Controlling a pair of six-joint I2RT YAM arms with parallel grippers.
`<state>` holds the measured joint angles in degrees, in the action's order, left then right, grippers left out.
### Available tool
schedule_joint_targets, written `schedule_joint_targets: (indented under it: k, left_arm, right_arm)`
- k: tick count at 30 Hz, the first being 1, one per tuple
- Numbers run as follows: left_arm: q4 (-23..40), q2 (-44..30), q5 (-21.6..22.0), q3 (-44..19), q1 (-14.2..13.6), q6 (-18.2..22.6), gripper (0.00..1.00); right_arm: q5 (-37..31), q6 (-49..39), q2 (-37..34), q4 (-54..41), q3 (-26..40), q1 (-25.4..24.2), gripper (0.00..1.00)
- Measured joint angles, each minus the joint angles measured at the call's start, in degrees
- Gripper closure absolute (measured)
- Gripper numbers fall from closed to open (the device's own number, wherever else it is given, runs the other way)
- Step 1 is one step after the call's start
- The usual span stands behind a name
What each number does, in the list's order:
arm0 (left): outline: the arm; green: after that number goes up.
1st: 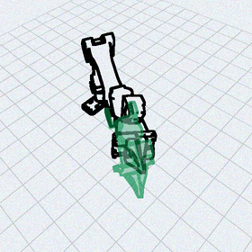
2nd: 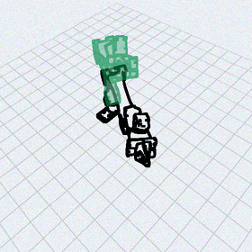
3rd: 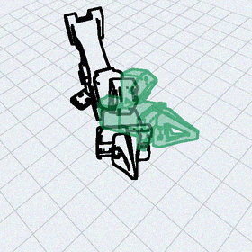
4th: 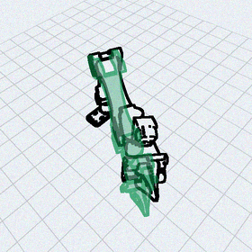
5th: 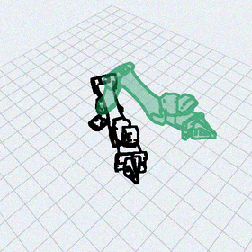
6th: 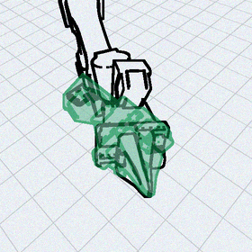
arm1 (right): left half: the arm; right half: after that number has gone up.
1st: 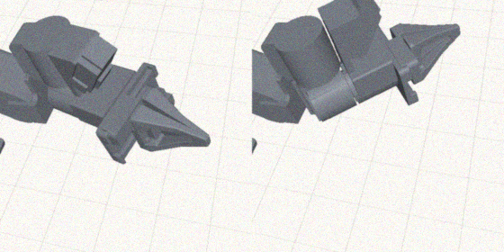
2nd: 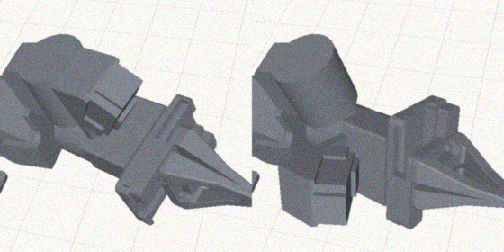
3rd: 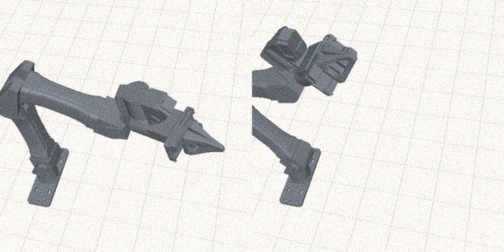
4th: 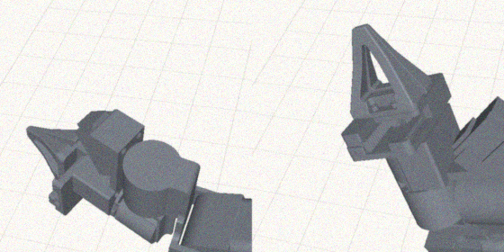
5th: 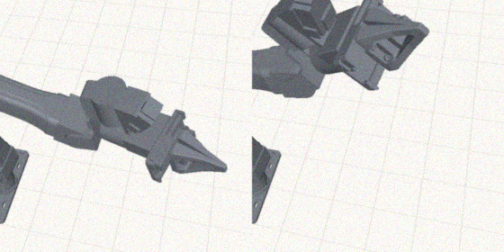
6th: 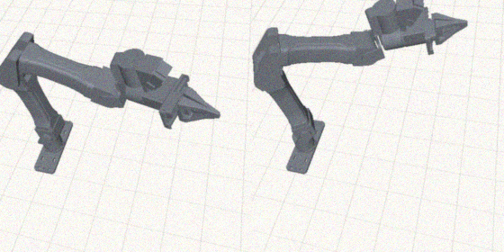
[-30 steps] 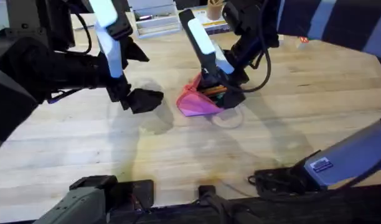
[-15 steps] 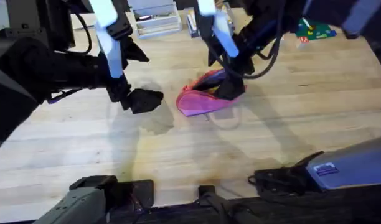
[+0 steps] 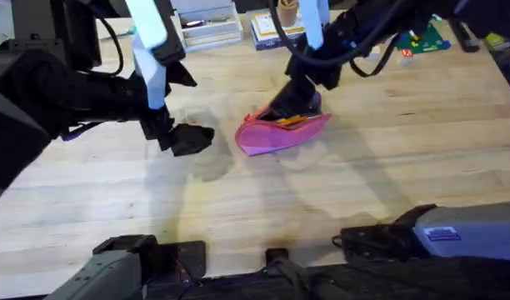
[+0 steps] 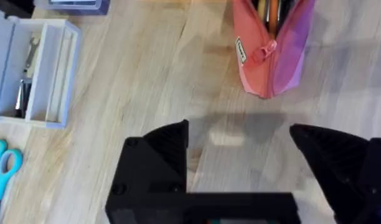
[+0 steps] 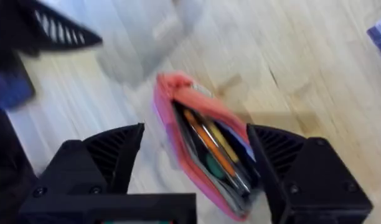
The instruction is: Unzip the bag, pick up the pens from the table one at a time and place them inside, then zip the bag closed.
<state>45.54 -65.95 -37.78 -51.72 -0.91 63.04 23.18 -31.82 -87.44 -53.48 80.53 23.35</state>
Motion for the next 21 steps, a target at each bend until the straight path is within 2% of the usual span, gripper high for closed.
schedule_joint_targets:
  k: [6,10,16,21]
  left_arm:
    - [1.52,-4.40,-0.11,-0.07,0.00,7.16,0.008]
    - [1.62,-9.93,-2.80,-0.07,0.67,12.78,0.007]
    - [1.62,-16.71,-10.15,-0.07,4.51,19.97,0.007]
    - [1.60,-20.41,-14.58,-0.07,7.47,23.94,0.008]
  right_arm:
    - [0.04,14.13,0.59,5.12,0.00,3.61,0.004]
    - [0.18,23.10,0.59,7.20,0.00,5.56,0.004]
    - [0.20,29.19,0.59,7.33,0.00,6.49,0.004]
    - [0.20,31.59,0.59,7.35,0.00,6.49,0.003]
